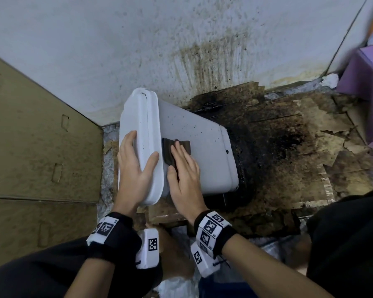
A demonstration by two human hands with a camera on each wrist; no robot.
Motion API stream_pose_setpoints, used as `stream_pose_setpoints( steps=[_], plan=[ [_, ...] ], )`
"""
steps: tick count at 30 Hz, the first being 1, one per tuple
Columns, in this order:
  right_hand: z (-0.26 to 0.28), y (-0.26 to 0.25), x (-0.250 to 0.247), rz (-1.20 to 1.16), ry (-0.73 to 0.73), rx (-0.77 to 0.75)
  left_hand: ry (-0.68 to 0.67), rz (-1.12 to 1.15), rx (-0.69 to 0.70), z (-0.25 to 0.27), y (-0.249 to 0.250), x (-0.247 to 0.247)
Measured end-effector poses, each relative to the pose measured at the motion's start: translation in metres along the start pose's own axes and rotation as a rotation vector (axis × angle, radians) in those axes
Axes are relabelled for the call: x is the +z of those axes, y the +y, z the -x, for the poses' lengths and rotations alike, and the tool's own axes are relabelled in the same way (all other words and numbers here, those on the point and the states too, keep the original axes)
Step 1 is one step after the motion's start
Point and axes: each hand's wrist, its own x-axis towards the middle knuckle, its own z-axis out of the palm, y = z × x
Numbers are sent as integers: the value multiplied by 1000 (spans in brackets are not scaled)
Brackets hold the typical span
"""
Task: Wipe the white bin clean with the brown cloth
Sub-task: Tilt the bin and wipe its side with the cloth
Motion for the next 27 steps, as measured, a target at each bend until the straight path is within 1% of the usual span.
stream_pose_setpoints(
  steps=[4, 6, 8, 10, 12, 14, 17, 20, 23, 27],
  plan=[
    [-2, 5, -5, 183, 246, 16, -4, 7, 31, 0, 6, 4],
    [-1, 5, -6, 183, 302, 43, -4, 13, 35, 0, 7, 5],
    [-1, 5, -7, 60, 256, 110, -3, 14, 34, 0, 7, 6],
    [-1, 8, -5, -54, 141, 163, -2, 17, 33, 0, 7, 5],
    [-2, 10, -4, -82, 13, 181, -3, 20, 27, -1, 4, 4],
    [-3, 9, -6, -65, -60, 157, -6, 17, 17, -1, 2, 3],
    [-5, 7, -7, 8, -115, 69, -8, 12, 18, -1, -2, 3],
    [-10, 6, -11, 25, -204, -8, -12, 16, 8, -2, -4, 2],
    [-12, 7, -15, 36, -205, -59, -16, 13, 10, -1, -3, 3],
    [-10, 23, -15, 30, -161, -55, -17, 24, -3, -1, -2, 2]
  ],
)
